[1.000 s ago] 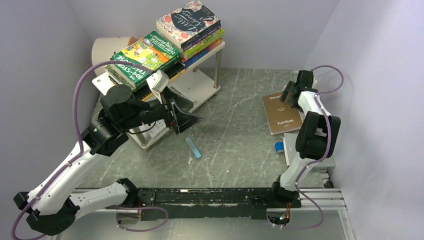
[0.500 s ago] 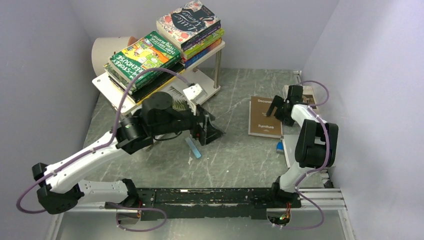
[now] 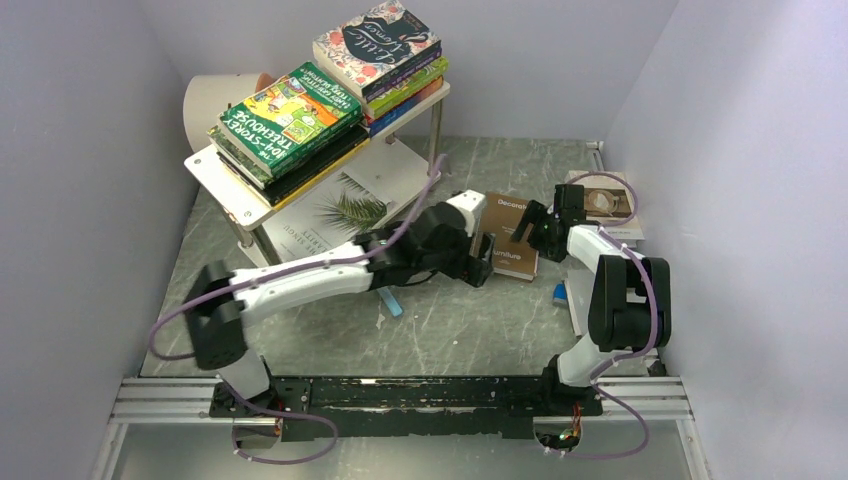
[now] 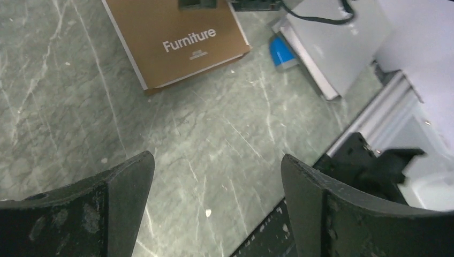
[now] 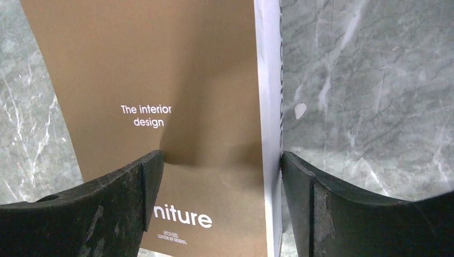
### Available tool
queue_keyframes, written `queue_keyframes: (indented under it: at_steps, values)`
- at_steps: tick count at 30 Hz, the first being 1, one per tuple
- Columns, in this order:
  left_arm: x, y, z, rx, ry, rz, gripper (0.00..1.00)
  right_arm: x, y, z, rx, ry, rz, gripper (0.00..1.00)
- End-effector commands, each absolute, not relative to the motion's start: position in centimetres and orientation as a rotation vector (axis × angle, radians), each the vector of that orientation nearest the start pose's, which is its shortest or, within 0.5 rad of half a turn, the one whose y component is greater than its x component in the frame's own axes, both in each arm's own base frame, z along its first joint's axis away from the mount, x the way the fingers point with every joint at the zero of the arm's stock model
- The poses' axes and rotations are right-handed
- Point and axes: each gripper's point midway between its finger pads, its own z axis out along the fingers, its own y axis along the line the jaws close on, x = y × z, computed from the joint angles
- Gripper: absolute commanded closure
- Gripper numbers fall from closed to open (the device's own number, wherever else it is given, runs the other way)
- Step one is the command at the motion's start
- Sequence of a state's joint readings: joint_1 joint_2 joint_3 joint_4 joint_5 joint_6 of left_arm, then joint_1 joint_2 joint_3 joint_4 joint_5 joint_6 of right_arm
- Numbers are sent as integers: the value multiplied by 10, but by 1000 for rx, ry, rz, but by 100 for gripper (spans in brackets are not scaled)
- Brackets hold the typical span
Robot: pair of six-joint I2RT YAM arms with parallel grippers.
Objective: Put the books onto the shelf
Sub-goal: Pick up the book from the center of the board.
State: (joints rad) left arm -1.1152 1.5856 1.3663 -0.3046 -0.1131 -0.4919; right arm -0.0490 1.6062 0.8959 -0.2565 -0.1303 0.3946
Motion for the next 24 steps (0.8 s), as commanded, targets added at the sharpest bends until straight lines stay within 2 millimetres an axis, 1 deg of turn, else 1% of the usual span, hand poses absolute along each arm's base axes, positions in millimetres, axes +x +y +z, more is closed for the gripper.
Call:
queue_keyframes:
  at_steps: [1, 2, 5, 6, 7, 9, 11, 12, 15, 20, 22, 24]
  values:
    - [234, -456, 208, 512, 2163, -775, 7, 366, 15, 42, 567, 2437, 257, 17]
    - [239, -463, 200, 502, 2183, -768, 6, 365, 14, 43, 575, 2428, 253, 17]
    - [258, -474, 163, 420, 2259, -731, 5, 363, 12, 40, 595, 2419, 244, 17]
    - [266, -476, 152, 383, 2283, -728, 5, 363, 12, 40, 600, 2417, 245, 17]
    - [278, -474, 140, 335, 2307, -728, 6, 362, 13, 38, 604, 2420, 249, 17]
    - [296, -474, 121, 278, 2343, -751, 7, 361, 16, 36, 611, 2425, 271, 17]
    - [309, -474, 108, 245, 2360, -770, 9, 359, 18, 35, 626, 2423, 292, 17]
    - [313, -476, 103, 251, 2362, -787, 11, 358, 20, 34, 629, 2422, 303, 18]
    - [314, -484, 90, 284, 2381, -836, 15, 353, 25, 29, 634, 2429, 336, 19]
    - [327, -487, 66, 258, 2417, -855, 22, 351, 34, 25, 642, 2432, 409, 23]
    - [330, -490, 60, 268, 2413, -921, 28, 350, 36, 23, 647, 2435, 423, 26]
    - [334, -493, 59, 271, 2401, -980, 37, 348, 37, 21, 644, 2442, 427, 28]
